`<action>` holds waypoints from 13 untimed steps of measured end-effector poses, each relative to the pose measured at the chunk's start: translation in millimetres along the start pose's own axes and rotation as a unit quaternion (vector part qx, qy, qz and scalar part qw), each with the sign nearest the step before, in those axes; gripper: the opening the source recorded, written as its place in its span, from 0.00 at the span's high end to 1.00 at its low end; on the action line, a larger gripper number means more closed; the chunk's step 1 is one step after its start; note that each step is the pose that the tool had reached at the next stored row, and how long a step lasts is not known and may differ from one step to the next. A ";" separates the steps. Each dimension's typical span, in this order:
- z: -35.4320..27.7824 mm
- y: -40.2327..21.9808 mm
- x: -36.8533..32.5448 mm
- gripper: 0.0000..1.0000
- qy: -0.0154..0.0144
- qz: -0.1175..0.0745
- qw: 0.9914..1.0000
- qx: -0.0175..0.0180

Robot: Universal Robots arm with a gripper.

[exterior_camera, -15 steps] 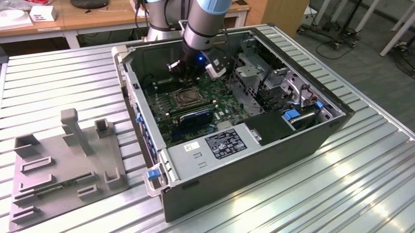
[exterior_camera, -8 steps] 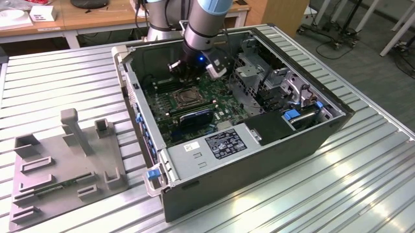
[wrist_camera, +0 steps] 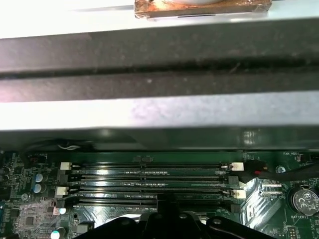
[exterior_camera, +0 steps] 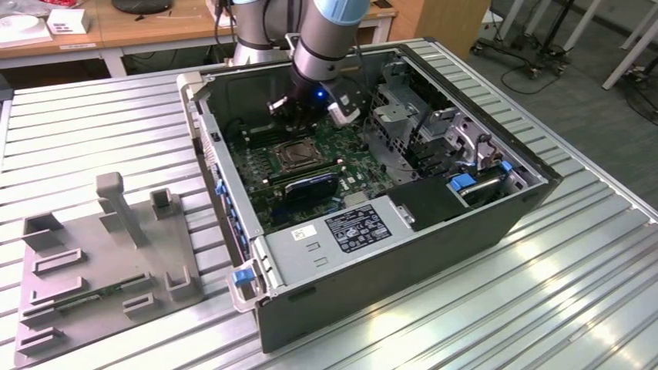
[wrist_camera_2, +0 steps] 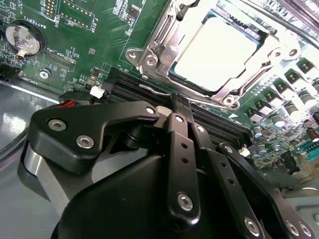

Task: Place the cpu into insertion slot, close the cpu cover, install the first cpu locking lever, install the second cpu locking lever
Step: 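Install the first cpu locking lever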

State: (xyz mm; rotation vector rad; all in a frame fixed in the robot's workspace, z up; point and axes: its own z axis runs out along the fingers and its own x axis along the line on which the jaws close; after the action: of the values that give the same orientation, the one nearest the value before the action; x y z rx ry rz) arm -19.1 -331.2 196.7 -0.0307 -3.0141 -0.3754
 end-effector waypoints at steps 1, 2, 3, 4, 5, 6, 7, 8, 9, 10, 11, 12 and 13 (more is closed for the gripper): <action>0.1 0.1 -0.7 0.89 0.000 0.000 1.000 0.000; 0.1 0.1 -1.5 0.89 0.000 0.000 1.000 0.000; 0.1 0.2 -2.2 0.89 0.000 0.000 1.000 0.000; 0.0 0.2 -2.8 0.89 0.000 0.000 1.000 0.000; -0.1 0.2 -3.3 0.89 0.001 0.000 1.000 0.000; -0.2 0.2 -3.8 0.89 0.001 0.000 1.000 0.000; -0.2 0.3 -4.4 0.89 0.002 0.000 1.000 0.000; -0.4 0.3 -4.9 0.89 0.003 0.001 1.000 0.000; -0.5 0.4 -5.4 0.89 0.004 0.001 1.000 0.000; -0.8 0.4 -5.9 0.89 0.005 0.001 1.000 0.000; -1.1 0.5 -6.4 0.89 0.006 0.001 1.000 0.000; -1.3 0.6 -6.9 0.89 0.007 0.002 1.000 0.000; -1.5 0.6 -7.5 0.89 0.008 0.002 1.000 0.000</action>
State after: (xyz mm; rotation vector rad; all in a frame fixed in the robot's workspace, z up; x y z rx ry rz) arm -11.5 -331.1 197.5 -0.0337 -2.9974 -0.3737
